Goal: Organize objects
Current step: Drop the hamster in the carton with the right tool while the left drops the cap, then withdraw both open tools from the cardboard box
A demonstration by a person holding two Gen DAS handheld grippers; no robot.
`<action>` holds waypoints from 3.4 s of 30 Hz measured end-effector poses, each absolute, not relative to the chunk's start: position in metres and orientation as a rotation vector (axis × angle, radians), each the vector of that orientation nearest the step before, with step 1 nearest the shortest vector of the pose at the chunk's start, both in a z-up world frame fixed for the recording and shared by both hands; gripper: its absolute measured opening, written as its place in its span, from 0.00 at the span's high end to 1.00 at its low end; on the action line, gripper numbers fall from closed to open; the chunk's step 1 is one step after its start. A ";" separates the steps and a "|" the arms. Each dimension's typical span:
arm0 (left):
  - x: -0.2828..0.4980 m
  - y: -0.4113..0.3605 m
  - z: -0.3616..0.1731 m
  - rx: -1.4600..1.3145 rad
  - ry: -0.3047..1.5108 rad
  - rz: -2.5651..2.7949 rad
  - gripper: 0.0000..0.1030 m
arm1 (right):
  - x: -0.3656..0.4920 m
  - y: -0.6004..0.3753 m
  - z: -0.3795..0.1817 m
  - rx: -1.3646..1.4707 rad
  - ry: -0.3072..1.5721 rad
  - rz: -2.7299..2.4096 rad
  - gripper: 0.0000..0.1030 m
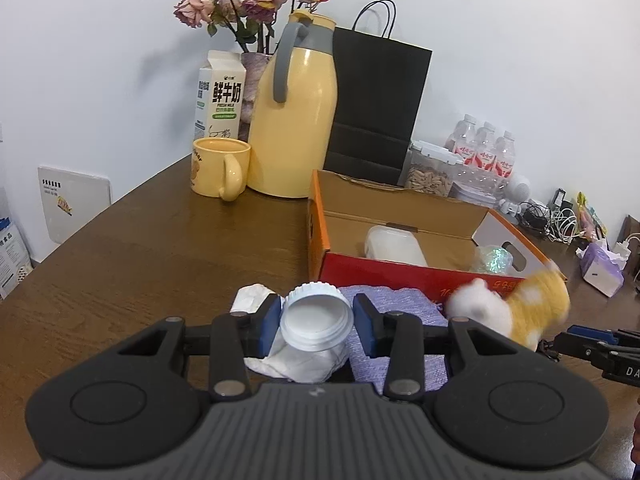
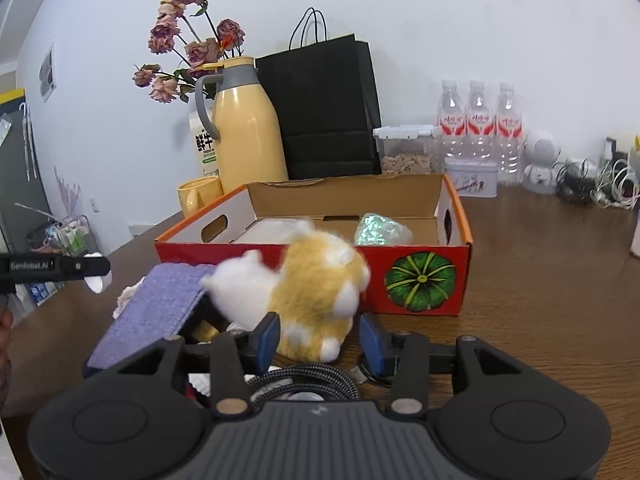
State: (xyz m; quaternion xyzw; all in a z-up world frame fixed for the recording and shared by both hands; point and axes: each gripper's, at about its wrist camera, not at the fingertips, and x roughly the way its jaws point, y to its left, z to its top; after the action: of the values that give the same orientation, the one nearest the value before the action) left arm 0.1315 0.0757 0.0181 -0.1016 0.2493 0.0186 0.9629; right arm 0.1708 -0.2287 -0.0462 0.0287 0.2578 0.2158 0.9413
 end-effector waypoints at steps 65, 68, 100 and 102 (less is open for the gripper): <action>0.312 0.006 0.030 -0.154 0.503 0.109 0.00 | 0.331 -0.214 -0.024 0.178 0.456 0.355 0.25; 0.309 0.007 0.033 -0.158 0.488 0.115 0.00 | 0.324 -0.214 -0.019 0.164 0.429 0.352 0.15; 0.170 0.022 0.078 -0.084 0.430 0.074 0.00 | 0.182 -0.235 0.004 -0.007 0.476 0.306 0.00; 0.161 0.024 0.075 -0.074 0.439 0.076 0.00 | 0.172 -0.237 -0.001 -0.018 0.499 0.309 0.00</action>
State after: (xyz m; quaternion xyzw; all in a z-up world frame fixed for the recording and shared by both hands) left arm 0.1606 0.0244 0.0754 -0.0369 0.2176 0.0379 0.9746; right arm 0.1724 -0.2369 -0.0014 -0.0086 0.2461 0.1523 0.9572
